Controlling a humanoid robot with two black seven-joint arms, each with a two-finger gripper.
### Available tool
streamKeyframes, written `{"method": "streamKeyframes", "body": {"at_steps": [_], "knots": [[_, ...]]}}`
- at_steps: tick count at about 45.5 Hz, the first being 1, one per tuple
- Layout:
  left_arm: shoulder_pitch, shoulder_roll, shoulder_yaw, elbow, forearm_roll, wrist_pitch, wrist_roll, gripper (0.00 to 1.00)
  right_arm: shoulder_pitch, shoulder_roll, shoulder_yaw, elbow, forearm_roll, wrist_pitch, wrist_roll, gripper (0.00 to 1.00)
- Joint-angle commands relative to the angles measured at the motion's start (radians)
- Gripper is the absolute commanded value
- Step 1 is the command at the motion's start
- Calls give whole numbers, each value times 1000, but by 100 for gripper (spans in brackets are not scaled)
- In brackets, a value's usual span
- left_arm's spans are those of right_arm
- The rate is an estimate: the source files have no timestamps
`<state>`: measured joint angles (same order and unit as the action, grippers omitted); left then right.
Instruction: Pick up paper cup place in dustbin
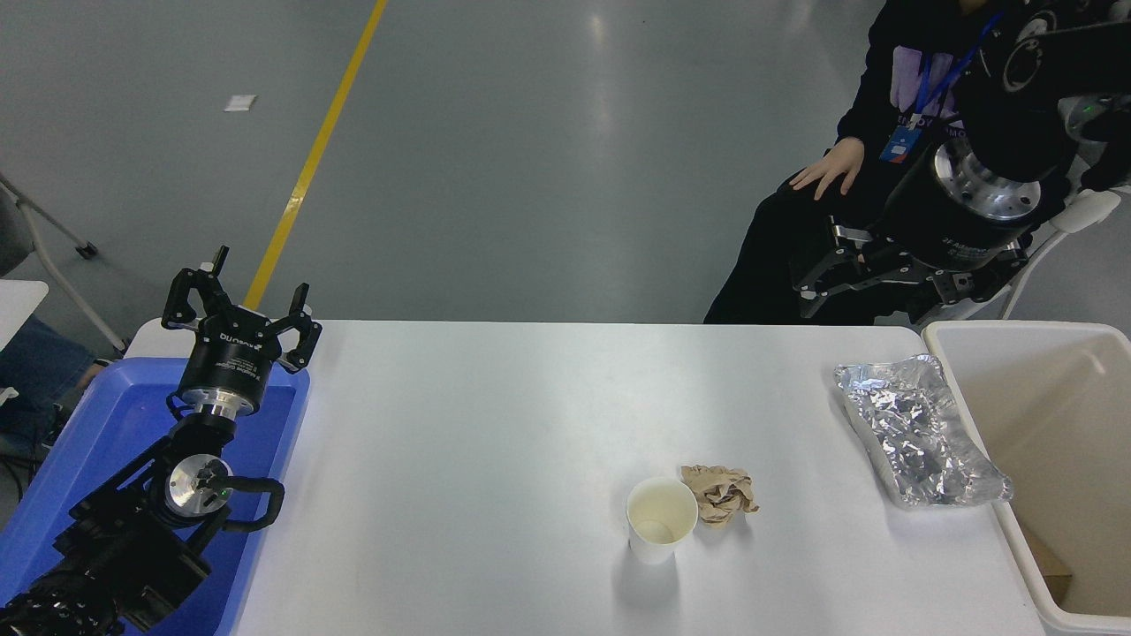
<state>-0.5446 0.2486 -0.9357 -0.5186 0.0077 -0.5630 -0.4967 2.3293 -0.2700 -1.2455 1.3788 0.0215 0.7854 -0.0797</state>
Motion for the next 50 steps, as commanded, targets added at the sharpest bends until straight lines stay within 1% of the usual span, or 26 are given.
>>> {"method": "streamKeyframes", "body": {"at_steps": [1, 16, 20, 23, 29, 31, 34, 37, 40, 46, 50], "knots": [[0, 0, 0, 0, 0, 0, 0, 98, -11, -5, 12, -6, 0, 0, 0, 100], [0, 0, 0, 0, -2, 0, 0, 98, -62, -24, 8, -18, 0, 0, -2, 100], [0, 0, 0, 0, 0, 0, 0, 98, -62, -64, 14, -18, 0, 0, -2, 100], [0, 0, 0, 0, -2, 0, 0, 98, -67, -66, 14, -17, 0, 0, -2, 100], [0, 0, 0, 0, -2, 0, 0, 98, -172, -64, 20, -53, -8, 0, -2, 100], [0, 0, 0, 0, -2, 0, 0, 98, -256, -63, 41, -78, -6, -75, 0, 100], [0, 0, 0, 0, -2, 0, -2, 98, -367, -63, 83, -81, -6, -262, -2, 100], [2, 0, 0, 0, -2, 2, -2, 98, -407, -63, 94, -80, -5, -356, 0, 100], [2, 1, 0, 0, -2, 2, -2, 98, -433, -55, 97, -80, -8, -383, 0, 100], [2, 1, 0, 0, -2, 2, -2, 98, -452, 37, 113, -76, -20, -387, -3, 100], [0, 0, 0, 0, -2, 2, -2, 98, -464, 75, 129, -75, -20, -384, -3, 100]]}}
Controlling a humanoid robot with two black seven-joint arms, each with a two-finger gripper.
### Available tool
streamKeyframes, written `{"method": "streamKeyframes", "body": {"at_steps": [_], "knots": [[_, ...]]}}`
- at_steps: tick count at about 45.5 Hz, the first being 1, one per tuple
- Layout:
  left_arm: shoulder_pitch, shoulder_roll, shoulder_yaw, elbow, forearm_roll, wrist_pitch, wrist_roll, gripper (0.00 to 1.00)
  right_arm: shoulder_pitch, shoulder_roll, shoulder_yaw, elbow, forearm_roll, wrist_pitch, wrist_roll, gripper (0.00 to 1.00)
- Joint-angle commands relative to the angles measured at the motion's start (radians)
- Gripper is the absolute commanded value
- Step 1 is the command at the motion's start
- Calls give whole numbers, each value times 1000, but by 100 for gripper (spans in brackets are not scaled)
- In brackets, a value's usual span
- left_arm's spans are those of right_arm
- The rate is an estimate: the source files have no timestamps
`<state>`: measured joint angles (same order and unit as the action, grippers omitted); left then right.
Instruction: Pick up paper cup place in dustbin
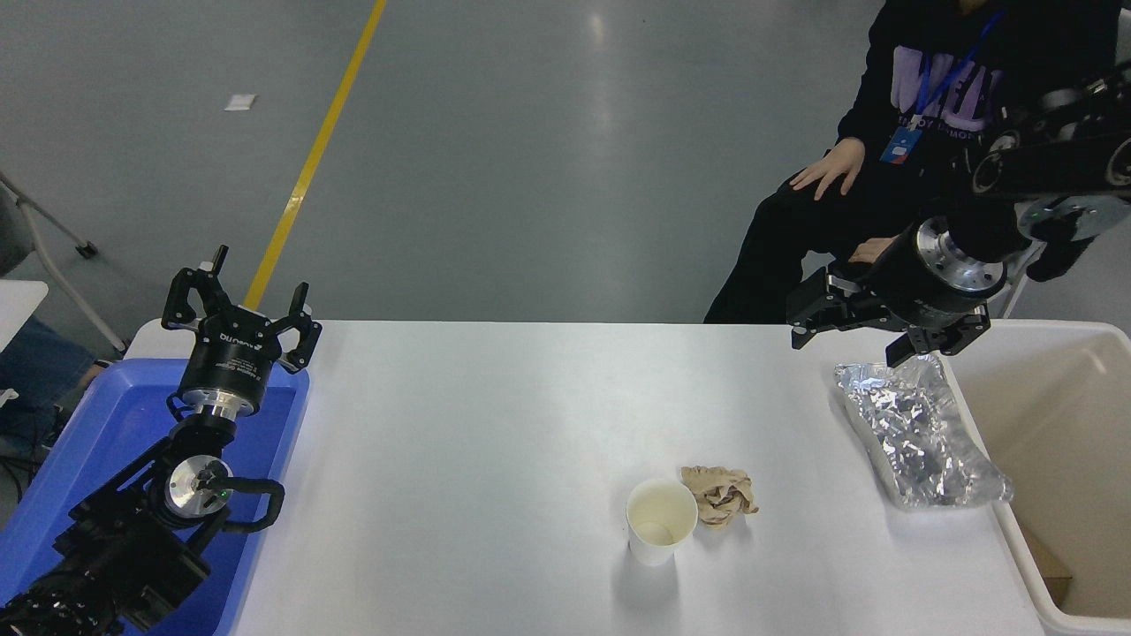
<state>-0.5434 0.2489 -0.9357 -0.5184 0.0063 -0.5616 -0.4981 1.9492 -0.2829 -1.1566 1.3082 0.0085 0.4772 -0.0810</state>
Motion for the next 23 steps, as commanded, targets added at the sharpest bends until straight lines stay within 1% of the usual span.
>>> {"method": "streamKeyframes", "body": {"at_steps": [1, 10, 23], "knots": [[-1, 0, 0, 0, 0, 0, 0, 98, -87, 96, 46, 0, -5, -72, -2, 100], [-1, 0, 0, 0, 0, -1, 0, 98, -140, 114, 156, 17, -4, -66, -2, 100], [-1, 0, 0, 0, 0, -1, 1, 98, -266, 180, 183, 13, -10, -69, -2, 100]]}}
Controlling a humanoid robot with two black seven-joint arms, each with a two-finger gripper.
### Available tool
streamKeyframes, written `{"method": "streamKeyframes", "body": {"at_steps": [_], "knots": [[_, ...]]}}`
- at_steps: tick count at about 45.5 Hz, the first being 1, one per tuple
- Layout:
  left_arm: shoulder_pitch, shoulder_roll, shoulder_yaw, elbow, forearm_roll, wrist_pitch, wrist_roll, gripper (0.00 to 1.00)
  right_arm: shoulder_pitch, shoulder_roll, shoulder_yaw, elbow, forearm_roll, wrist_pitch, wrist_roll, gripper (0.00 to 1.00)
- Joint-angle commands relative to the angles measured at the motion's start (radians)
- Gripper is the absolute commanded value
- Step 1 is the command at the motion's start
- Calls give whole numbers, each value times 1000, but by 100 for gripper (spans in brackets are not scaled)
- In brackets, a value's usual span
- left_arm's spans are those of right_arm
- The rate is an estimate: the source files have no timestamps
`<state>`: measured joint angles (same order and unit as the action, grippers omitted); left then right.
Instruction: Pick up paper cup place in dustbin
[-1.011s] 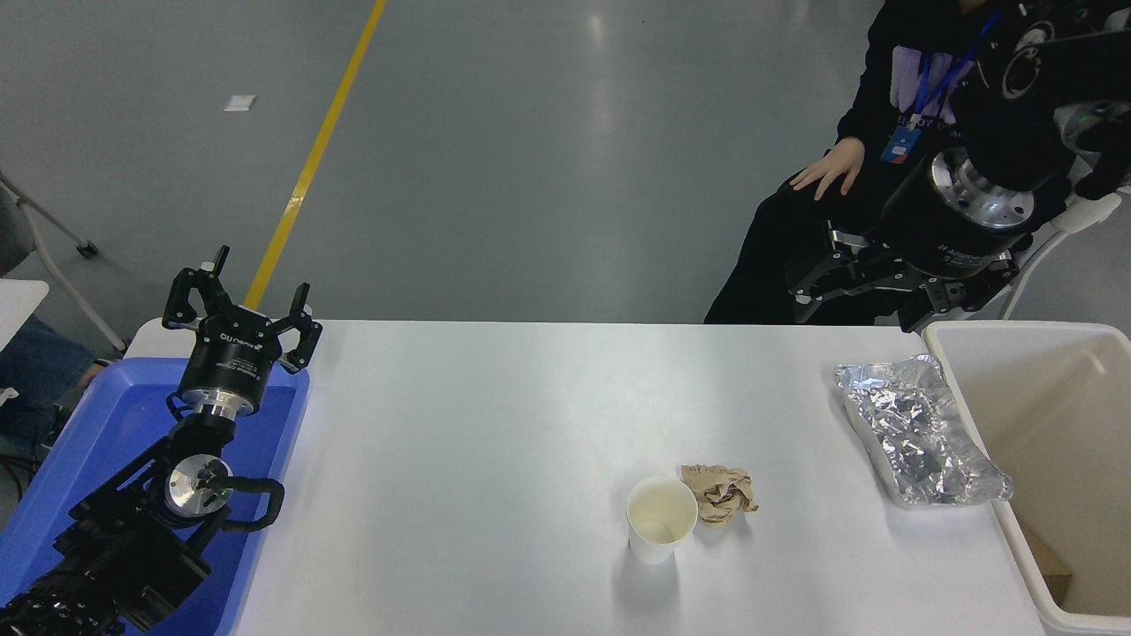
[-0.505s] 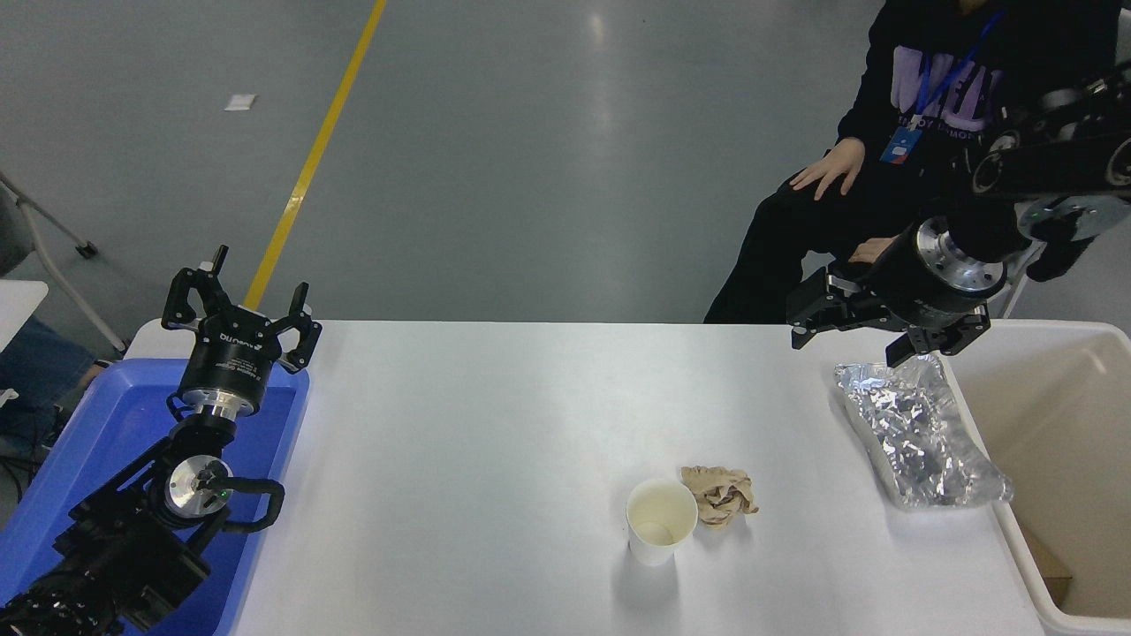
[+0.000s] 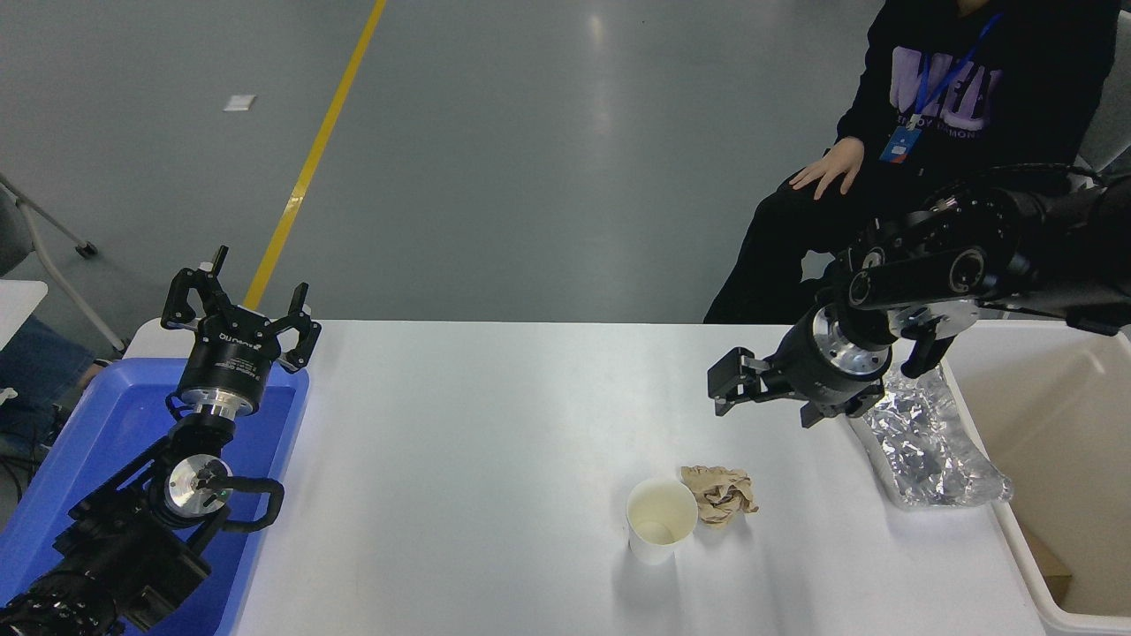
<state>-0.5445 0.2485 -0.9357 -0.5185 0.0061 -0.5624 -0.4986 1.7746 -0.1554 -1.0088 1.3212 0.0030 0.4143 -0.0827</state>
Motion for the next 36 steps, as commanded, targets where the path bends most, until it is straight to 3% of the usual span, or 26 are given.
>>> {"method": "streamKeyframes", "body": {"at_steps": [1, 29, 36], "knots": [[0, 0, 0, 0, 0, -1, 2, 98, -96, 56, 35, 0, -5, -6, 0, 100], [-2, 0, 0, 0, 0, -1, 0, 98, -205, 88, 87, -83, -47, -63, -3, 98], [0, 0, 0, 0, 0, -1, 2, 98, -230, 102, 85, -129, -47, -81, -8, 92]]}}
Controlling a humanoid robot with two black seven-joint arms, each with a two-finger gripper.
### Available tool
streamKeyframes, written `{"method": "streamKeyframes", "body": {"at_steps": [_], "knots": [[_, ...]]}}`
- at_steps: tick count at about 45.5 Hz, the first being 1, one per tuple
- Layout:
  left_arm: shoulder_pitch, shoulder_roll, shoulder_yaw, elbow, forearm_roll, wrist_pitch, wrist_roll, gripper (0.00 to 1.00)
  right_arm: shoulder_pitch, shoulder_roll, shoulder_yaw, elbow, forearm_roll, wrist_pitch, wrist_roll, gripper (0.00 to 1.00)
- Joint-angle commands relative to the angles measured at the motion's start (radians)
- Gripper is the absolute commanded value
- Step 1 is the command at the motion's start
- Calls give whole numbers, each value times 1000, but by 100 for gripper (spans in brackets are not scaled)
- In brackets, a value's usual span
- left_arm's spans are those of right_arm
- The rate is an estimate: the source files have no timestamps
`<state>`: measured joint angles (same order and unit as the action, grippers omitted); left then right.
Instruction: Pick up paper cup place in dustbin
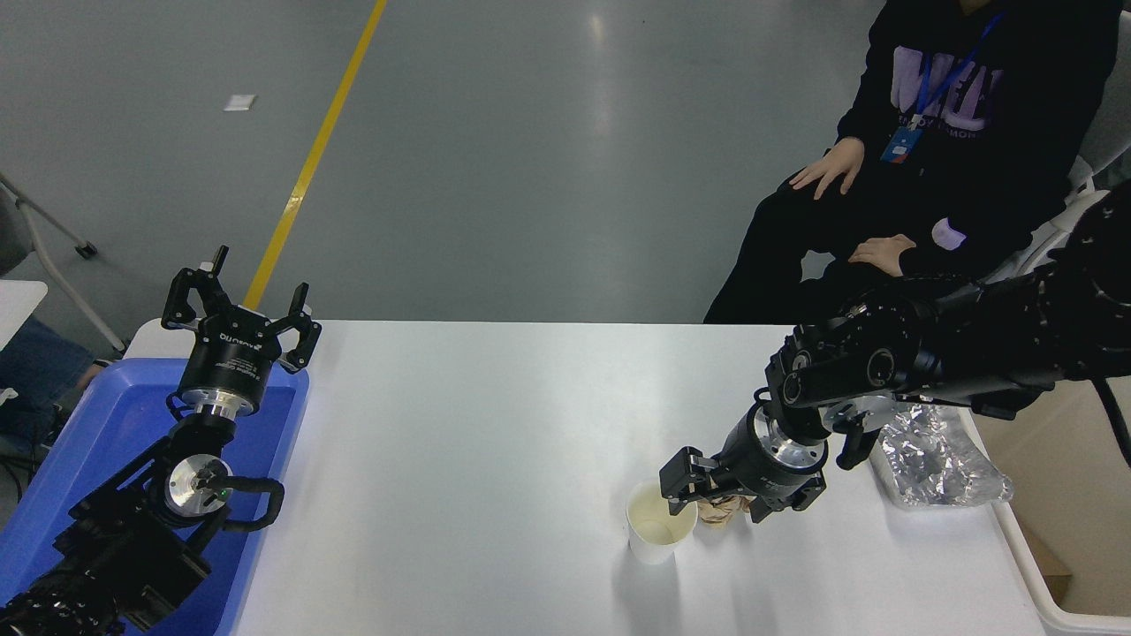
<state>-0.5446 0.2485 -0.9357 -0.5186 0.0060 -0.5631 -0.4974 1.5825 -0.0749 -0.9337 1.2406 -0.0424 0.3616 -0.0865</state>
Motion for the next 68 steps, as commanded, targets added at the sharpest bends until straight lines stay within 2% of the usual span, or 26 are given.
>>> {"method": "streamKeyframes", "body": {"at_steps": [1, 5, 11, 21, 25, 37, 51, 58, 68], "knots": [[0, 0, 0, 0, 0, 0, 0, 98, -41, 24, 10, -53, -2, -29, -4, 91], [0, 0, 0, 0, 0, 0, 0, 98, -55, 33, 4, -62, -4, -32, -4, 88], [0, 0, 0, 0, 0, 0, -1, 98, -67, 41, -1, -62, -5, -30, -4, 69], [0, 0, 0, 0, 0, 0, -1, 98, -65, 41, -2, -56, 13, -26, -4, 23], [0, 0, 0, 0, 0, 0, 0, 98, -64, 37, -5, -56, 15, -23, -4, 0], [0, 0, 0, 0, 0, 0, -1, 98, -55, 30, -20, -56, 81, -18, -4, 0], [0, 0, 0, 0, 0, 0, 0, 98, -39, 6, -34, -41, 84, -3, -1, 0], [0, 0, 0, 0, 0, 0, 0, 98, 40, -48, -40, -21, 84, 132, 5, 0], [-1, 0, 0, -1, 0, 0, 0, 98, 275, -187, -88, 65, 82, 393, 8, 0]]}}
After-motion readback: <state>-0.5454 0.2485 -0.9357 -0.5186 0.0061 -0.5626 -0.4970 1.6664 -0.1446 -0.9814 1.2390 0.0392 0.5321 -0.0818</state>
